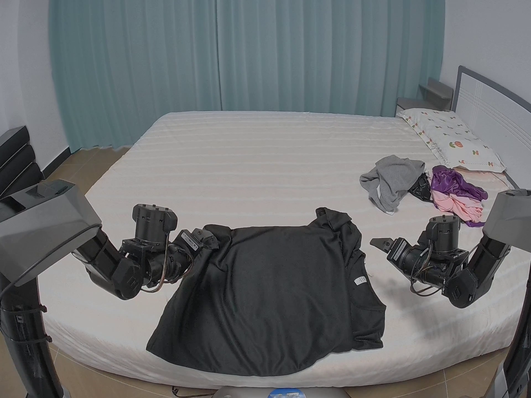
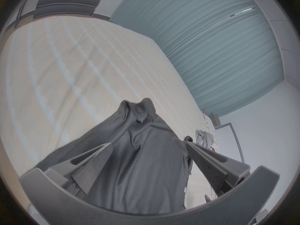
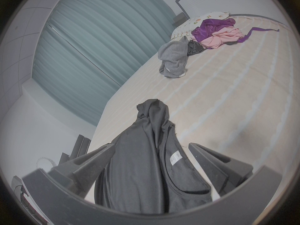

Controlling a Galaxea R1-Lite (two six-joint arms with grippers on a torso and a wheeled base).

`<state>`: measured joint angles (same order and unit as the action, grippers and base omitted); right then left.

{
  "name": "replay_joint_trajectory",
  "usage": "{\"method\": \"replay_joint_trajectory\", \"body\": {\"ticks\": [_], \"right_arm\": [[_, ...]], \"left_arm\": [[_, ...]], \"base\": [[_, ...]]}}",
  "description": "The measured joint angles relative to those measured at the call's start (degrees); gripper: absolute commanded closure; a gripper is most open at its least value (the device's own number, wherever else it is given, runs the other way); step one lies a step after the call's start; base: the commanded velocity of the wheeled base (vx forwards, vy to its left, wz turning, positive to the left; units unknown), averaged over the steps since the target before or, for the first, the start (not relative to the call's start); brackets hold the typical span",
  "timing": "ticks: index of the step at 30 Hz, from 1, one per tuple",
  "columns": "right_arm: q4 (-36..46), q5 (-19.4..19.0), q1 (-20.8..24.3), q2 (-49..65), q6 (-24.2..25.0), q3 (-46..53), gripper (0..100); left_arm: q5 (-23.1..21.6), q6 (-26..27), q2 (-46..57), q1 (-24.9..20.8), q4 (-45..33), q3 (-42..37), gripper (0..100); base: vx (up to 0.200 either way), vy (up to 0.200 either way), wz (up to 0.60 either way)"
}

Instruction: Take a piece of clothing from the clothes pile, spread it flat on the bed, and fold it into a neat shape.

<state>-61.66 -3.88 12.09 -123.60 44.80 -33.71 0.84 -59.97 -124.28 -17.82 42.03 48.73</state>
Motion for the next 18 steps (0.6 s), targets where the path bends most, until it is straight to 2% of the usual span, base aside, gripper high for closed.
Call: {"method": "replay_joint_trajectory", "body": {"ticks": [9,18], "right_arm": [[0.6,0.2,0.3,-0.7,-0.3,-1.2,0],[1.5,0.7,0.3,-1.9,-0.4,-3.0,0]], "left_arm": [[1.8,7.4,-8.0,2.9,-5.4,14.8,0],[3.6,13.4,-18.7,3.0,-6.7,27.7,0]], "base": [[0.0,0.0,0.0],[0.0,0.0,0.0]]}}
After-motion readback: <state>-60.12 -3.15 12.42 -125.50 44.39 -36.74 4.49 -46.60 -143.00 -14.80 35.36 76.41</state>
